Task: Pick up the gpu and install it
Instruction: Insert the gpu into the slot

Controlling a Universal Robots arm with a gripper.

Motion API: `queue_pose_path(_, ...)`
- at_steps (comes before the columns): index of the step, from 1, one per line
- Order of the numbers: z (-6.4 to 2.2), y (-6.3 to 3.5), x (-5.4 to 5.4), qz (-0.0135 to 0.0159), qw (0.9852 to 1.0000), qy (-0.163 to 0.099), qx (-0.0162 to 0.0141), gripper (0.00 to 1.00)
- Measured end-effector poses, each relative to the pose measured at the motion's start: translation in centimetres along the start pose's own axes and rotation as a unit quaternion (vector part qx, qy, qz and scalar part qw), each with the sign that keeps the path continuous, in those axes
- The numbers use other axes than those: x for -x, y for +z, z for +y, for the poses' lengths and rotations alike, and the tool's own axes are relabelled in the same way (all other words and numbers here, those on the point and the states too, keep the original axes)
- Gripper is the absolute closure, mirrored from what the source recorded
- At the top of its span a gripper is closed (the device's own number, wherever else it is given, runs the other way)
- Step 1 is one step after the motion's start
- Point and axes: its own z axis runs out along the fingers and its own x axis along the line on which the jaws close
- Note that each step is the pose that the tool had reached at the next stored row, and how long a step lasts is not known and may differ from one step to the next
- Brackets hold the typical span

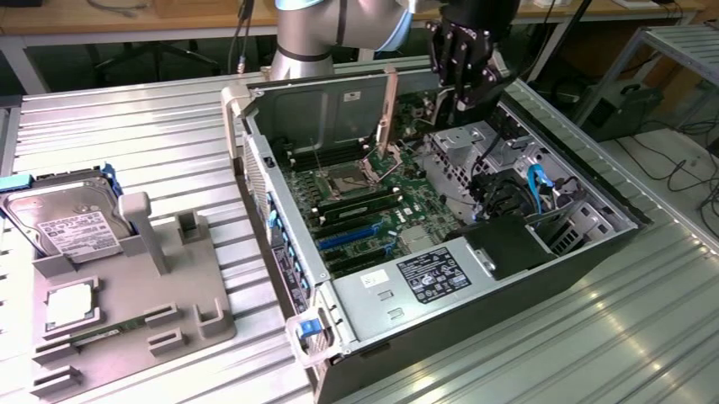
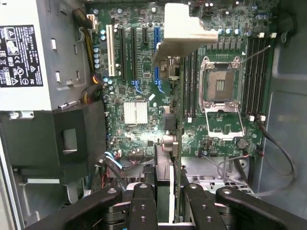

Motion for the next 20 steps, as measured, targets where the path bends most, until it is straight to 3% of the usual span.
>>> queue_pose_path(3, 0.15, 0.34, 0.0, 0.0002, 1.0000, 0.000, 0.0013, 0.72)
queue_pose_path(6, 0.41, 0.70, 0.1, 0.0048, 1.0000, 0.005, 0.0025, 0.72)
queue_pose_path(12, 1.13, 1.37, 0.4, 0.0069, 0.9999, 0.011, 0.0072, 0.72)
queue_pose_path(17, 2.43, 1.58, 0.4, 0.0072, 0.9998, 0.010, 0.0162, 0.72)
queue_pose_path(20, 3.71, 1.70, 0.4, 0.0072, 0.9998, 0.010, 0.0171, 0.72)
